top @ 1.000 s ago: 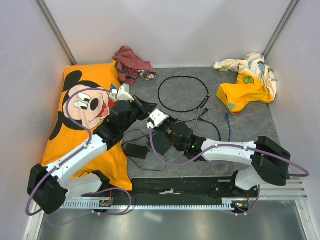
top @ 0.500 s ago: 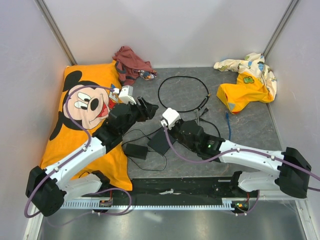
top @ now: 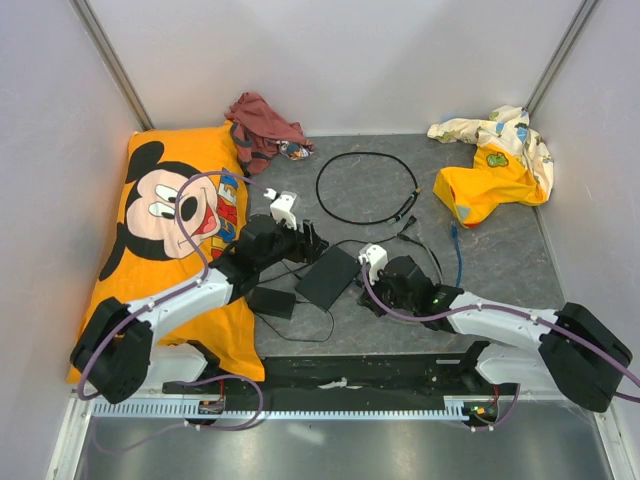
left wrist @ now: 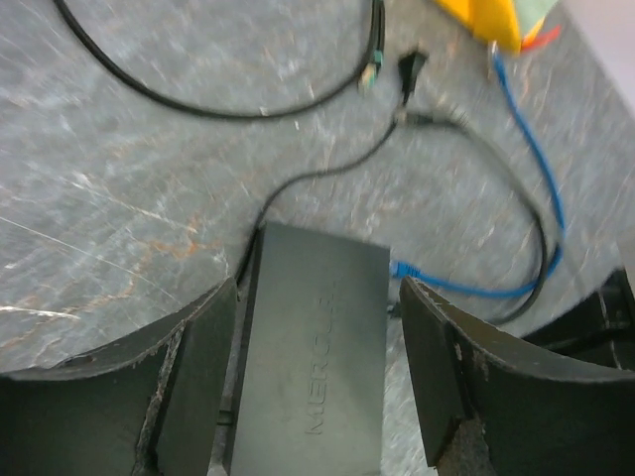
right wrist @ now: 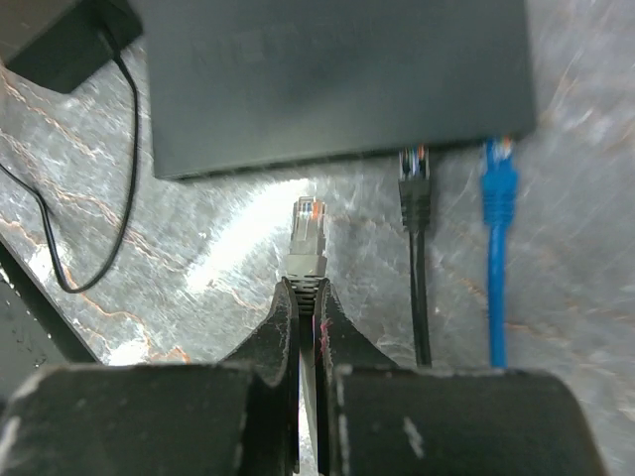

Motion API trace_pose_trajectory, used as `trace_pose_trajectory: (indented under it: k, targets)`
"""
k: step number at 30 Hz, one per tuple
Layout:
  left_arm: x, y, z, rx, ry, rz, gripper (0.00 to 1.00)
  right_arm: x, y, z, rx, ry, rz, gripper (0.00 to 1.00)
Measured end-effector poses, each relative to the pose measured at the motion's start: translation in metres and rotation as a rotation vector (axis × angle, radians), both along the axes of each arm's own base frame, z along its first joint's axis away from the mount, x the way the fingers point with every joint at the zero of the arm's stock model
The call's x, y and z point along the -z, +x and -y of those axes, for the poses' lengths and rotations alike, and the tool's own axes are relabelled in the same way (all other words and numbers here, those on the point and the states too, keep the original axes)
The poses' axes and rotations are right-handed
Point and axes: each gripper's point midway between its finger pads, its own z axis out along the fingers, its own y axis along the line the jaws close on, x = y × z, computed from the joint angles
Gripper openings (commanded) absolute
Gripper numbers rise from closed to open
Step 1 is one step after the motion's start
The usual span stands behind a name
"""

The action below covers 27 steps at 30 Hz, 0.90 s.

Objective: Insert the plug into the switch port

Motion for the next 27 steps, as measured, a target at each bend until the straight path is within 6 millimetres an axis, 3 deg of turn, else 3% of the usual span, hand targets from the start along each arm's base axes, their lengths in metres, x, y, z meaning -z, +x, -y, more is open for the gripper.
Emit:
trace_pose_trajectory:
  k: [8,19,27]
  targets:
    - [0.051,0.000,0.005,0.078,0.084,-0.095,0.73,0.035,-0.005,-0.001,0.031,0.095,-0.134,0.00]
    - [0.093,-0.003,0.006,0.117,0.149,-0.185,0.76,0.035,0.004,-0.004,0.073,0.222,-0.095,0.00]
    - [0.101,-0.003,0.011,0.138,0.155,-0.213,0.75,0.031,0.012,0.001,0.129,0.255,-0.071,0.00]
